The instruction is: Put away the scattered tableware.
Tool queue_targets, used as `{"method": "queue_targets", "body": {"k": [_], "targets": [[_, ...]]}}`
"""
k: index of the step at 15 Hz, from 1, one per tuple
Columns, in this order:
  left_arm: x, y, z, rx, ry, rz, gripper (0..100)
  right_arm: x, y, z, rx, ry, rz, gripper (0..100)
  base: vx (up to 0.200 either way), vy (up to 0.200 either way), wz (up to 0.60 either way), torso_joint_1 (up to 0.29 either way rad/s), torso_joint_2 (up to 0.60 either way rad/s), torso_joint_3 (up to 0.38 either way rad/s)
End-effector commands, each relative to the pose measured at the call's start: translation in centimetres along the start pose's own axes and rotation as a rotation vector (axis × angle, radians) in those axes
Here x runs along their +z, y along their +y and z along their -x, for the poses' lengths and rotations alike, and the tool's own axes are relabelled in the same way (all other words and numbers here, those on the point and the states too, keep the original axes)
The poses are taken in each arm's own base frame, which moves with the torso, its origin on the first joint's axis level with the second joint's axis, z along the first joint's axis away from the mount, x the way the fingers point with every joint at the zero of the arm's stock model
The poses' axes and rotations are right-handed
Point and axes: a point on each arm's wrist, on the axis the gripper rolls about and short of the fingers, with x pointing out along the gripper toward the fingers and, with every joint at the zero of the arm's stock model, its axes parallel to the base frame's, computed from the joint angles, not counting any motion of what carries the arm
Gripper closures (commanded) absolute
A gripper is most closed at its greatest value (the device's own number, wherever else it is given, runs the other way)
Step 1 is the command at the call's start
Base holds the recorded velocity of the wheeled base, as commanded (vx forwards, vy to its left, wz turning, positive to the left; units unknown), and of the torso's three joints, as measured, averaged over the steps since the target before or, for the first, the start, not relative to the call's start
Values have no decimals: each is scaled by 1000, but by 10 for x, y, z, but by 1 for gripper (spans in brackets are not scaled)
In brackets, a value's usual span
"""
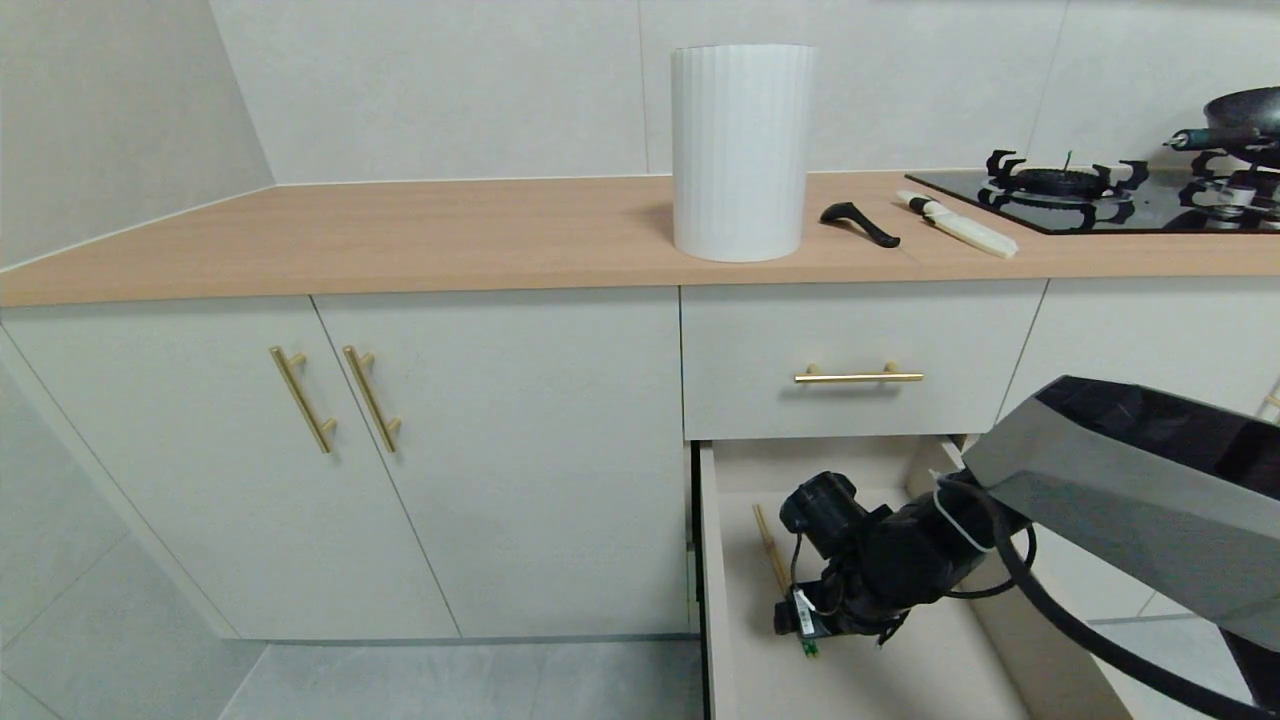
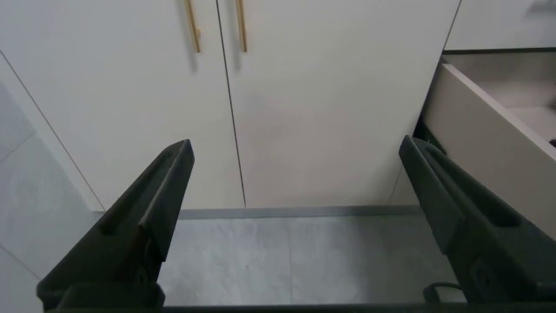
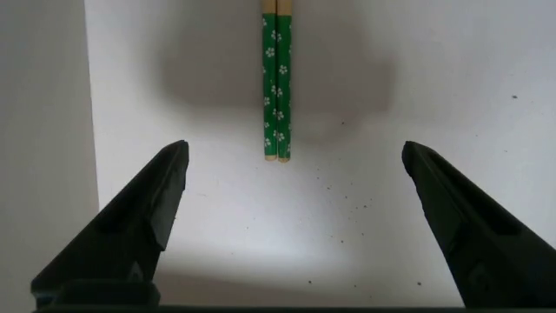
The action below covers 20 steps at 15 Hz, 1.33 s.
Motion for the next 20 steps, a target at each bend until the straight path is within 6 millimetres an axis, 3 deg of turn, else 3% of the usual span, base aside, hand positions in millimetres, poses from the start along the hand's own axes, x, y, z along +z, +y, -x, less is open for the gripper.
{"method": "queue_targets", "body": {"k": [1, 3, 6, 9, 14, 20], "targets": [[0, 0, 0, 0, 2, 0, 0, 10, -6, 37, 29, -71, -21, 0, 0, 0, 0, 0, 0, 0], [0, 0, 0, 0, 2, 0, 0, 23, -21, 94, 72, -189, -58, 0, 0, 0, 0, 0, 0, 0], [0, 0, 0, 0, 2, 0, 0, 21, -43, 172, 129, -325, -71, 0, 0, 0, 0, 0, 0, 0], [0, 0, 0, 0, 2, 0, 0, 17, -61, 220, 137, -454, -61, 0, 0, 0, 0, 0, 0, 0], [0, 0, 0, 0, 2, 0, 0, 14, -85, 252, 108, -558, -72, 0, 0, 0, 0, 0, 0, 0], [0, 0, 0, 0, 2, 0, 0, 12, -86, 251, 100, -553, -55, 0, 0, 0, 0, 5, -39, -31]]}}
